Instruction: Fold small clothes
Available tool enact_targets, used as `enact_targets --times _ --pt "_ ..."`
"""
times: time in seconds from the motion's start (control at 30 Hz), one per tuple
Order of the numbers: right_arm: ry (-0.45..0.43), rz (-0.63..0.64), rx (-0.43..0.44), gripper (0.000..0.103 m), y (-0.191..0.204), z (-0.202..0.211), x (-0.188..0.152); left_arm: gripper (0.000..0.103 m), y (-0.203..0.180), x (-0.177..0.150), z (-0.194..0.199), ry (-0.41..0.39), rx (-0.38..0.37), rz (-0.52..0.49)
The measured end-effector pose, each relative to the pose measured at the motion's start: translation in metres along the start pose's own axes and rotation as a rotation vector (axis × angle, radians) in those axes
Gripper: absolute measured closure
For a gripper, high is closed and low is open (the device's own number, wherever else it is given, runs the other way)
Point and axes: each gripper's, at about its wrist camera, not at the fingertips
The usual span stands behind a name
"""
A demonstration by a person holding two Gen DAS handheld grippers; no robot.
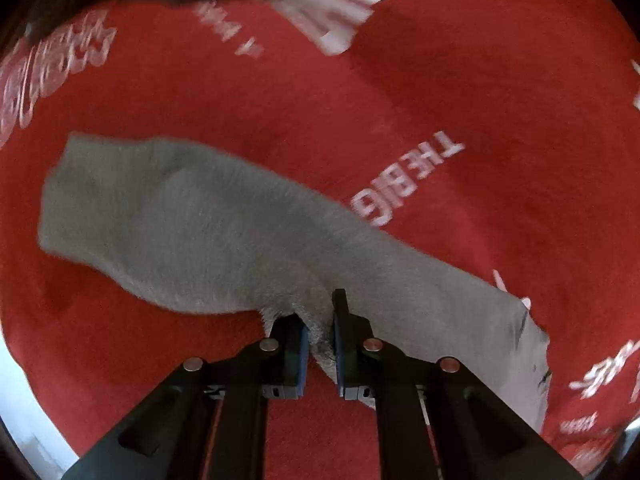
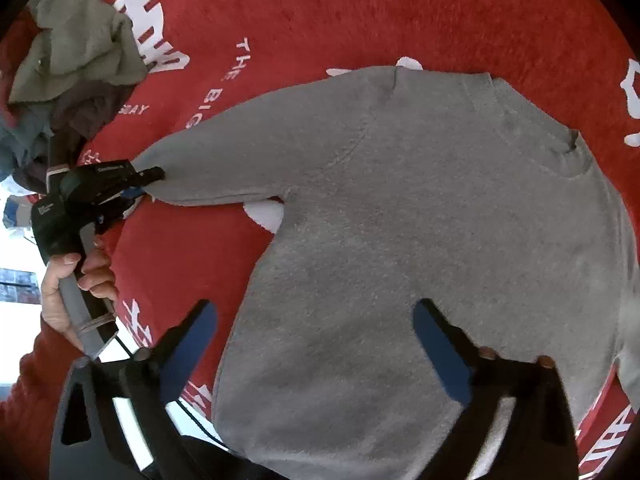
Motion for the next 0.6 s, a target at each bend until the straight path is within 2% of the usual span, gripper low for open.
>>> enact_targets --times 0.07,0.13,0.33,0.43,0.53,0.6 --pt "0.001 -0.015 -0.002 0.021 -0.005 0.004 -0.003 0.092 -0.018 0.005 0.017 -0.036 -0.029 -0.071" --pt "-0.009 -0.042 -0.009 0.021 -0.013 0.011 -0.005 0.092 -0.041 0.011 0.028 -0.063 -0.066 -0.135" --pt "-0.052 -0.131 -0.046 0.021 -0.052 0.034 -0.014 0.092 -0.145 0.005 0.060 -0.117 -0.229 -0.349" --pt "-0.081 -0.177 -0.075 0.021 -0.081 0.051 -0.019 0.092 -0.210 -0.020 0.067 -0.109 -0.326 -0.441" --pt "-0.098 -0.235 -0.119 0.021 -0.123 0.068 -0.028 0.092 -0.281 -0.070 0.060 -0.058 -0.400 -0.557" --pt "-0.100 -0.287 -0.147 0.021 -0.156 0.078 -0.035 0.092 -0.310 -0.106 0.056 -0.008 -0.429 -0.607"
Point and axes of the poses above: each gripper's, at about its wrist camera, not at the fingertips, and z roughly against the way its jaws point, y to its left, x to its top, and after that the axes turned 15 degrees about -y, right-handed
